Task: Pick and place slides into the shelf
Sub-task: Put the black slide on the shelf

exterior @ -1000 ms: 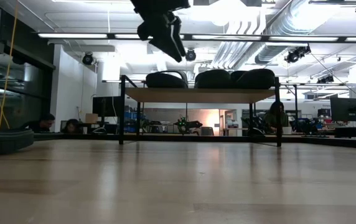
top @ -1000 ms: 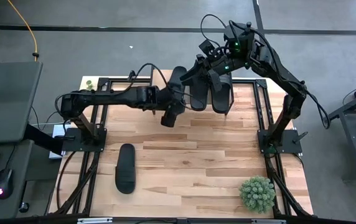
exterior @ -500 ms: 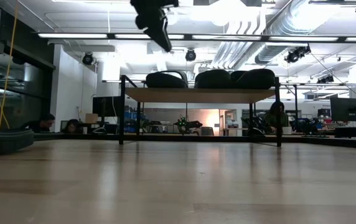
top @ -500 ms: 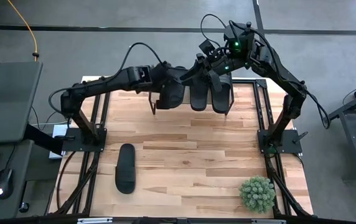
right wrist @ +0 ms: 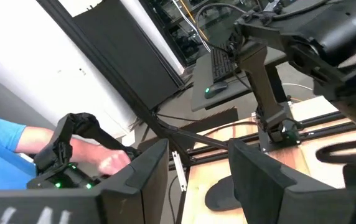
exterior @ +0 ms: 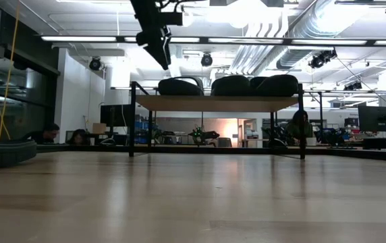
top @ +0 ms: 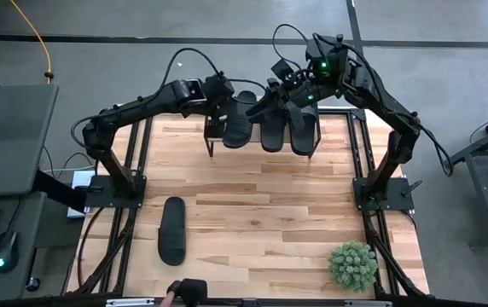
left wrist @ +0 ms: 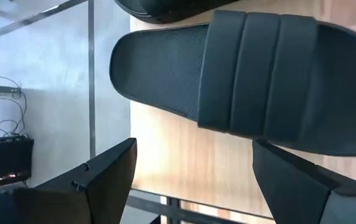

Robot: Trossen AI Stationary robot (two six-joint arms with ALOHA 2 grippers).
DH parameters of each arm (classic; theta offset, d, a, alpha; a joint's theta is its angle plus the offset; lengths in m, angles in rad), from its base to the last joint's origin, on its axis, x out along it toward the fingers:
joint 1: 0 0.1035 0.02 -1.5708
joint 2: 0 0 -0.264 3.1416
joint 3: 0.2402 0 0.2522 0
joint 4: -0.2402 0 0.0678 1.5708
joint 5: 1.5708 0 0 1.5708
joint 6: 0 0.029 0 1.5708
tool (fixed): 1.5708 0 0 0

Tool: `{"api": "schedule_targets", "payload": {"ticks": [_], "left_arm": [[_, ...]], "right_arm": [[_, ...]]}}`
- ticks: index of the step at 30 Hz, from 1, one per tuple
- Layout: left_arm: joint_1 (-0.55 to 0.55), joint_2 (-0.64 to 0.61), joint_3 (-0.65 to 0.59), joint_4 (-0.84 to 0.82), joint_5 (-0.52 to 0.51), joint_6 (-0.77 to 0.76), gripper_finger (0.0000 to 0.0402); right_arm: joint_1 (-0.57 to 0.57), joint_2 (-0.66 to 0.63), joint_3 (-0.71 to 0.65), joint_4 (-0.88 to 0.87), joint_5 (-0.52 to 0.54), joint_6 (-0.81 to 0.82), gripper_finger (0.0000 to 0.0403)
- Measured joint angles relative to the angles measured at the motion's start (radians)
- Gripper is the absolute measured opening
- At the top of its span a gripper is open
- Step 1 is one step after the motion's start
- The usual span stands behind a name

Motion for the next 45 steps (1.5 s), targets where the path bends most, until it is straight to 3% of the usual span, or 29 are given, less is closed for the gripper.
{"api": "schedule_targets", "payload": {"ticks": [6, 11, 26, 45], "left_arm": [[-0.004, 0.023, 0.0, -0.003, 0.001, 0.043, 0.0298], [0.007, 0.058, -0.001, -0.003, -0.065, 0.072, 0.0298], [0.01, 0.083, -0.001, 0.045, -0.026, 0.046, 0.0298], [-0.023, 0.096, 0.0, 0.136, -0.062, 0.059, 0.0298]], "right_arm": [[0.0, 0.0, 0.0, 0.0, 0.0, 0.001, 0.0158], [0.0, 0.0, 0.0, 0.0, 0.0, 0.004, 0.0158], [0.013, 0.0, 0.0, -0.006, 0.001, 0.0, 0.0158], [0.013, 0.0, 0.0, -0.006, 0.001, -0.015, 0.0158]]}}
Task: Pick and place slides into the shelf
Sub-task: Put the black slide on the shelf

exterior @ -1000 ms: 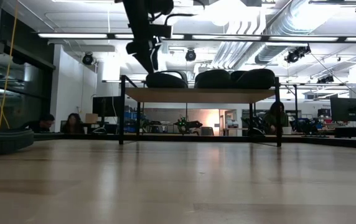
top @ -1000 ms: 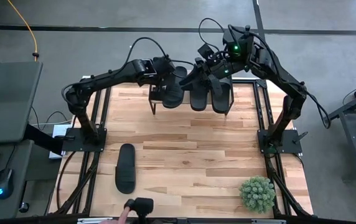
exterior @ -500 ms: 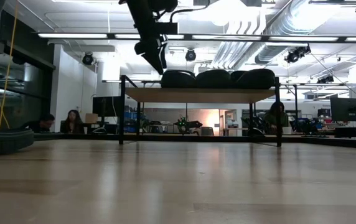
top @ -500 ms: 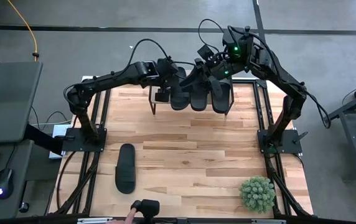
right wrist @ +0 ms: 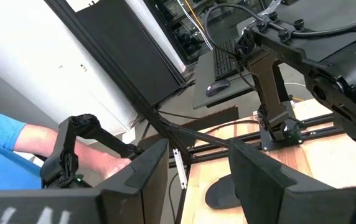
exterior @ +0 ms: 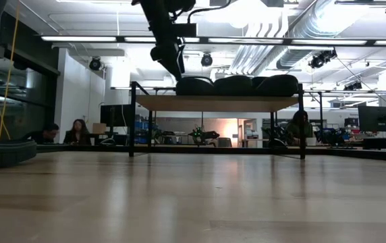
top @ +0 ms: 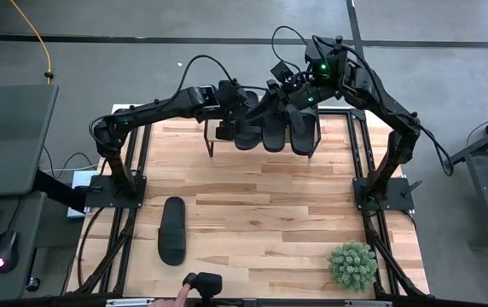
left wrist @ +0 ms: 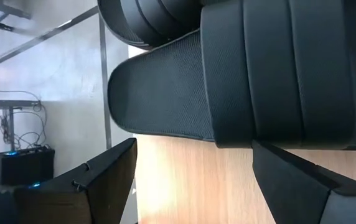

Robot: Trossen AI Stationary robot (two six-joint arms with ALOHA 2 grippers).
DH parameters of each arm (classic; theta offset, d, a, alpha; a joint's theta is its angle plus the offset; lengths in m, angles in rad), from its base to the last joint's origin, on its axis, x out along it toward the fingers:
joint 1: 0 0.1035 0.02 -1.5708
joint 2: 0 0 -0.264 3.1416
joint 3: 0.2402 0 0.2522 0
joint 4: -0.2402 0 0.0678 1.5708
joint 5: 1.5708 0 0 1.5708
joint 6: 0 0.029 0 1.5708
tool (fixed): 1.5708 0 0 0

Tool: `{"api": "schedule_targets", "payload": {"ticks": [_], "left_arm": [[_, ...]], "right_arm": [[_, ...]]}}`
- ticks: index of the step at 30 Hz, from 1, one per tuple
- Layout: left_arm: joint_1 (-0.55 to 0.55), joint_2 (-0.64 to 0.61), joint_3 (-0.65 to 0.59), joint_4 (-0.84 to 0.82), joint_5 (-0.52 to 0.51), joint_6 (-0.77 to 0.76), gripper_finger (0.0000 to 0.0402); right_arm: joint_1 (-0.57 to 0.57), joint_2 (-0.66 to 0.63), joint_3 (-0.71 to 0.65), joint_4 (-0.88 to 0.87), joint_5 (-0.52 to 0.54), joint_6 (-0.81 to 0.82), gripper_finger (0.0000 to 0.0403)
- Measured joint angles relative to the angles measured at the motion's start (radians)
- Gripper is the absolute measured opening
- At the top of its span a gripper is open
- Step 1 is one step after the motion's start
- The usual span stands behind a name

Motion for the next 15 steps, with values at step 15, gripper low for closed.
{"api": "schedule_targets", "payload": {"ticks": [15], "left_arm": [[0.0, 0.0, 0.0, 0.065, -0.014, -0.008, 0.0298]], "right_arm": [[0.0, 0.0, 0.0, -0.001, 0.0, -0.018, 0.0158]]}}
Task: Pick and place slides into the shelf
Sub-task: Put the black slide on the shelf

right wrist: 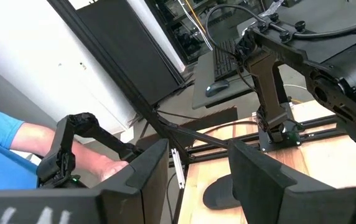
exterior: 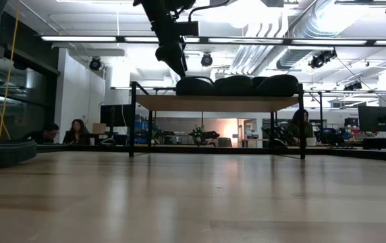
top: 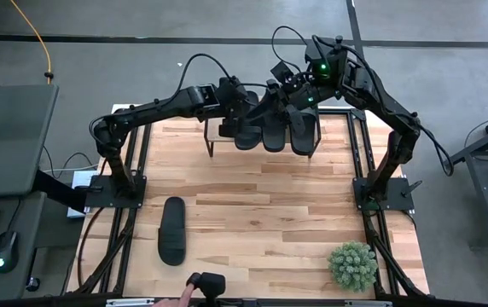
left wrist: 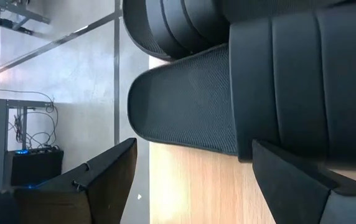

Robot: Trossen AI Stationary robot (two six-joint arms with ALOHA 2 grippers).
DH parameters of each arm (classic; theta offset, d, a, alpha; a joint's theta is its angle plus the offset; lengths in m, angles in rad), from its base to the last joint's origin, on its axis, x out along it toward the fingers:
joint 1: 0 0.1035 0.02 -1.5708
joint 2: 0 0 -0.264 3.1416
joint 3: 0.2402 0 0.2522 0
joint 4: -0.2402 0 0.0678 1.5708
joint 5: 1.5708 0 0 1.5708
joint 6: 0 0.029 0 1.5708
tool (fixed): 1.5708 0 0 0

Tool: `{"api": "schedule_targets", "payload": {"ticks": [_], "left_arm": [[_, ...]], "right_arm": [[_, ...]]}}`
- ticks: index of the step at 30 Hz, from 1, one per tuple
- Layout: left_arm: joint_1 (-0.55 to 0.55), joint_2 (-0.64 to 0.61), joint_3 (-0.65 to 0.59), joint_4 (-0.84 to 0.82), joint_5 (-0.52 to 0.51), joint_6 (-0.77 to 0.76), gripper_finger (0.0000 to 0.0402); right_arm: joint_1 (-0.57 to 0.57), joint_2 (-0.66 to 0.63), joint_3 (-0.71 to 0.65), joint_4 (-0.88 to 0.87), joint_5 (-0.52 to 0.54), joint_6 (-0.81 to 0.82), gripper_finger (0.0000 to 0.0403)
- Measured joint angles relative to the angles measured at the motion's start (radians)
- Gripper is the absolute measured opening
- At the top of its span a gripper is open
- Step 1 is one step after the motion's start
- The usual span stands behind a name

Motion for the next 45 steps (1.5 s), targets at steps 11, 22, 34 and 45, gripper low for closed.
{"api": "schedule_targets", "payload": {"ticks": [11, 22, 34, 45], "left_arm": [[0.0, 0.0, 0.0, 0.011, -0.023, -0.003, 0.0298], [0.0, -0.058, 0.0, -0.041, -0.095, -0.007, 0.0298], [0.0, -0.203, 0.0, -0.141, -0.113, -0.096, 0.0298], [0.0, -0.317, 0.0, -0.324, -0.111, -0.226, 0.0298]], "right_arm": [[0.0, 0.0, 0.0, 0.0, 0.0, 0.0, 0.0158], [0.0, 0.0, 0.0, 0.0, 0.0, -0.003, 0.0158], [-0.001, 0.0, 0.0, 0.0, 0.013, -0.029, 0.0158], [0.0, 0.0, 0.0, 0.0, 0.012, -0.027, 0.0158]]}}
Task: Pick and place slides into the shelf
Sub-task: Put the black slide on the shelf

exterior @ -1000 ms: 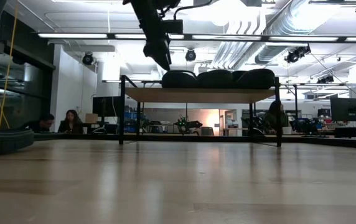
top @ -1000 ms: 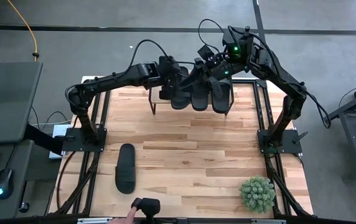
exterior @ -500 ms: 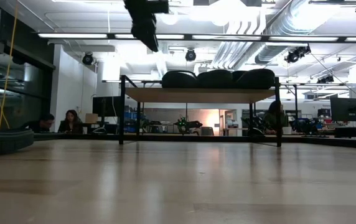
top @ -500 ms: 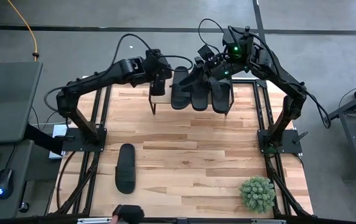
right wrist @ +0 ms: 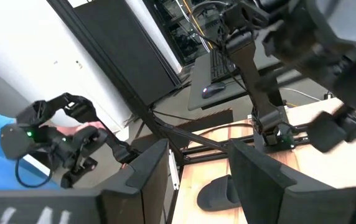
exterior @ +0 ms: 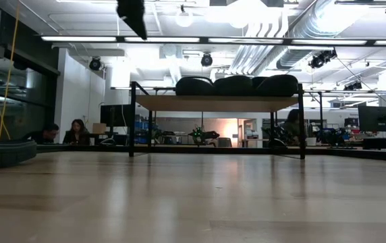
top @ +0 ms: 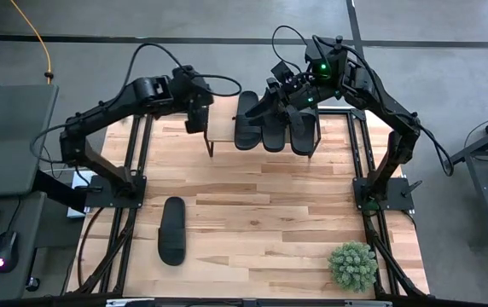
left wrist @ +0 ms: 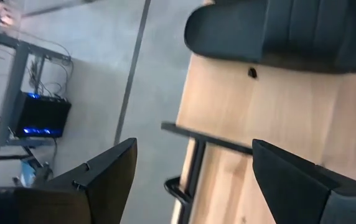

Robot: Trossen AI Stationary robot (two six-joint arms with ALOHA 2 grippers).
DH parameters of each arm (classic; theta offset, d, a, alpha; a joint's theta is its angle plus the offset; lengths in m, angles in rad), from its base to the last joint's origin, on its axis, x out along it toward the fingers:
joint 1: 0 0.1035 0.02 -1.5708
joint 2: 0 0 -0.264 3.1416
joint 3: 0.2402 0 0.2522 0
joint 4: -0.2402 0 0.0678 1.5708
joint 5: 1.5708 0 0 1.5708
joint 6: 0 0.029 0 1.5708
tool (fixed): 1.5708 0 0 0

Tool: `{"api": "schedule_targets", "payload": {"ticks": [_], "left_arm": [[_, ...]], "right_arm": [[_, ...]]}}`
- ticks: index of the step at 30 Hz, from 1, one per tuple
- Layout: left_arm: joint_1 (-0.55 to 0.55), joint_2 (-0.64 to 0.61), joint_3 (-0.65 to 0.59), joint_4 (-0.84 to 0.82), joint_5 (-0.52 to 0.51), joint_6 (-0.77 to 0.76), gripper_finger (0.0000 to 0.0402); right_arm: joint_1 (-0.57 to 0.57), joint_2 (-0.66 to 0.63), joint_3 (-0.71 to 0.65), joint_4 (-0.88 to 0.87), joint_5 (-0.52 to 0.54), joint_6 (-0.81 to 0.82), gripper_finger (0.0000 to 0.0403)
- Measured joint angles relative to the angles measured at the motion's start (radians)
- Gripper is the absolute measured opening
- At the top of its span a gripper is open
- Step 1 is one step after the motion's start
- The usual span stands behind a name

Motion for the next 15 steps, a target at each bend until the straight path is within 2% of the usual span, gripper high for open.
{"api": "schedule_targets", "payload": {"ticks": [4, 10, 15], "left_arm": [[-0.008, -0.062, 0.0, -0.069, 0.04, -0.04, 0.0298], [-0.09, -0.179, 0.0, -0.113, 0.048, -0.123, 0.0298], [-0.214, -0.256, 0.0, -0.121, 0.046, -0.233, 0.0298]], "right_arm": [[0.0, 0.0, 0.0, 0.0, 0.0, 0.0, 0.0158], [0.0, 0.0, 0.0, 0.0, 0.001, 0.0, 0.0158], [0.0, 0.001, 0.0, 0.0, 0.091, 0.0, 0.0158]]}}
